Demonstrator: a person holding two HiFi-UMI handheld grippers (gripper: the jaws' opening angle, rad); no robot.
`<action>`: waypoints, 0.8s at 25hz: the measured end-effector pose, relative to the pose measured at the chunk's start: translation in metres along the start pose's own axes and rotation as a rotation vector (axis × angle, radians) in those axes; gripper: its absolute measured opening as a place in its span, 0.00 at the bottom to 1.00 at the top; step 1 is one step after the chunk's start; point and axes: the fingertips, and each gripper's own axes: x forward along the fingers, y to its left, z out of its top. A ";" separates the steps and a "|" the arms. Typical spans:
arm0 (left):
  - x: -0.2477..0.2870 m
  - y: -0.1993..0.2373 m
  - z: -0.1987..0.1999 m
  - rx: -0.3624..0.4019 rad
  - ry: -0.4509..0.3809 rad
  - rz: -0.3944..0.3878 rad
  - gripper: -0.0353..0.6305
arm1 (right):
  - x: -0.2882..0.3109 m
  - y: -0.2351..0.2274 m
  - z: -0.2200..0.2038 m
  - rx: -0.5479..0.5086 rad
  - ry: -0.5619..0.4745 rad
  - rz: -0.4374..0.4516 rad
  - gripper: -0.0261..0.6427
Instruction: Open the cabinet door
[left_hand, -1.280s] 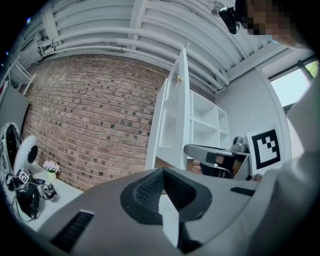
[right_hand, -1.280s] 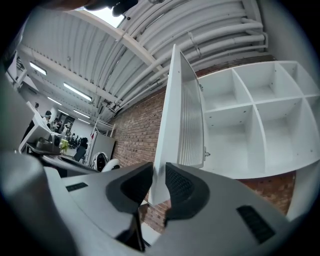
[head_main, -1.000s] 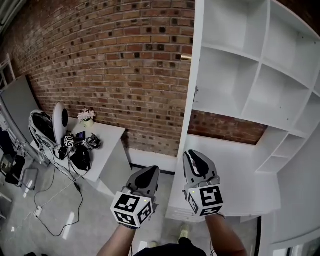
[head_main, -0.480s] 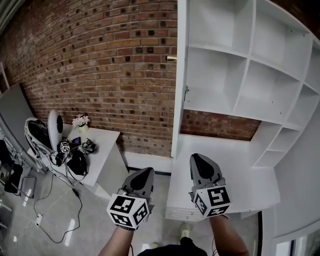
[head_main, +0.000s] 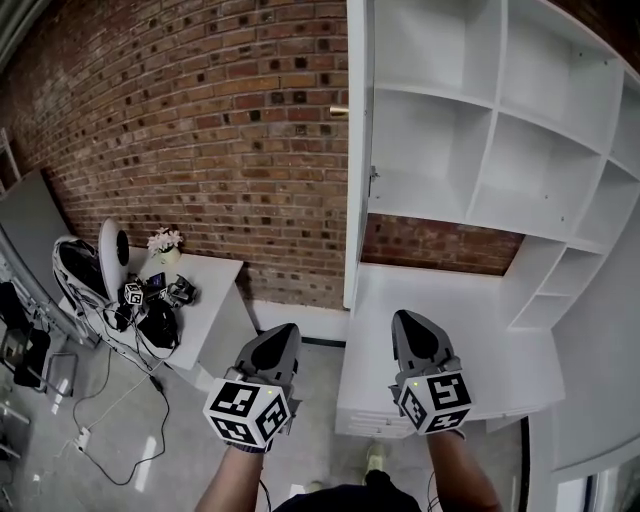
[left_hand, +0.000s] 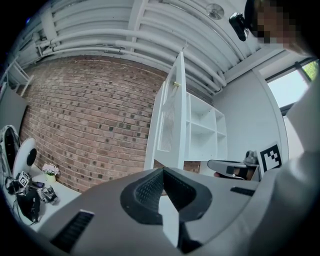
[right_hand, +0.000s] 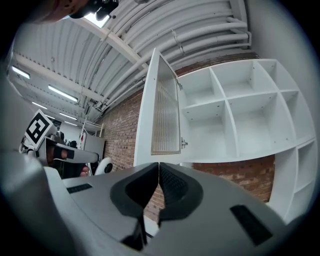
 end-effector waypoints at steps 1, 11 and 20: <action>0.000 0.003 0.001 0.001 -0.001 0.005 0.06 | -0.001 -0.001 -0.001 0.003 0.001 -0.001 0.05; -0.001 0.016 0.009 -0.001 -0.003 0.009 0.06 | -0.004 -0.015 -0.003 0.019 0.009 -0.021 0.05; -0.001 0.016 0.016 0.008 -0.015 0.010 0.06 | -0.004 -0.015 0.000 0.013 0.001 -0.022 0.04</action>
